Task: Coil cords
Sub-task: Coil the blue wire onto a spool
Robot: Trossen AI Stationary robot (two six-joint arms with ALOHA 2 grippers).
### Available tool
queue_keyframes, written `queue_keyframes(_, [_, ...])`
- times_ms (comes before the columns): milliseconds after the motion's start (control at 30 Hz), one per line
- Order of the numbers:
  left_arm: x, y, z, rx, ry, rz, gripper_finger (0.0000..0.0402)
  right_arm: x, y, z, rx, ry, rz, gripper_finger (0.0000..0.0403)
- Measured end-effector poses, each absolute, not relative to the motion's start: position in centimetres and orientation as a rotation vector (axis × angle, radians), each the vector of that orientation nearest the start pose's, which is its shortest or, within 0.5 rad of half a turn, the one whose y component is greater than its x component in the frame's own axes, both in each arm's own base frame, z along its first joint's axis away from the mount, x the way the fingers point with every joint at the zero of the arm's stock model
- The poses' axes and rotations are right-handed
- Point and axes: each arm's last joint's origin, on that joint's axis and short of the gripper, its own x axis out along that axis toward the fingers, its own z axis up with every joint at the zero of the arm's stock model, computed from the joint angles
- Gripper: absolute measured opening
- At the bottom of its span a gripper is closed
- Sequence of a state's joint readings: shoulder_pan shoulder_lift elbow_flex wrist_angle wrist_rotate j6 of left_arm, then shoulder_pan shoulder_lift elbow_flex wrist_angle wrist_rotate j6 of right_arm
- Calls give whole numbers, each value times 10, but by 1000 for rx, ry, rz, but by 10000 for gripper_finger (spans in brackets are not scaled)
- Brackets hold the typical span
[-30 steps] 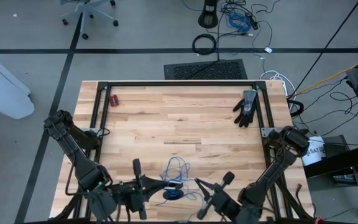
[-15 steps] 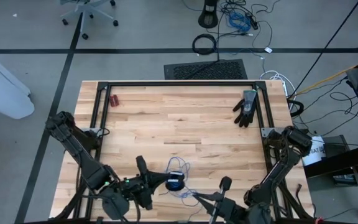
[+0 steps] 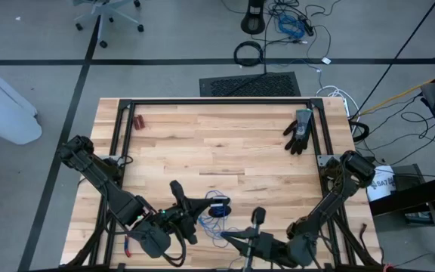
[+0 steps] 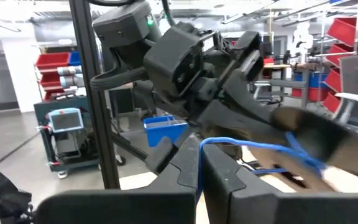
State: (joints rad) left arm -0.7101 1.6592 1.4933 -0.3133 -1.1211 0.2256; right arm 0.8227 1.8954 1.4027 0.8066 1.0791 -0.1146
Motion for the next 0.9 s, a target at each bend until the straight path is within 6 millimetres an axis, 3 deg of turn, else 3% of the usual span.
queue_keyframes(367, [301, -216, 352, 489, 288, 423, 6, 327, 276, 313, 114, -160, -289, 0])
queue_keyframes(633, [302, -217, 355, 449, 258, 426, 6, 329, 272, 306, 74, -94, -426, 0])
queue_keyframes(900, [305, -220, 361, 377, 208, 377, 6, 337, 262, 303, 45, -75, -451, 1])
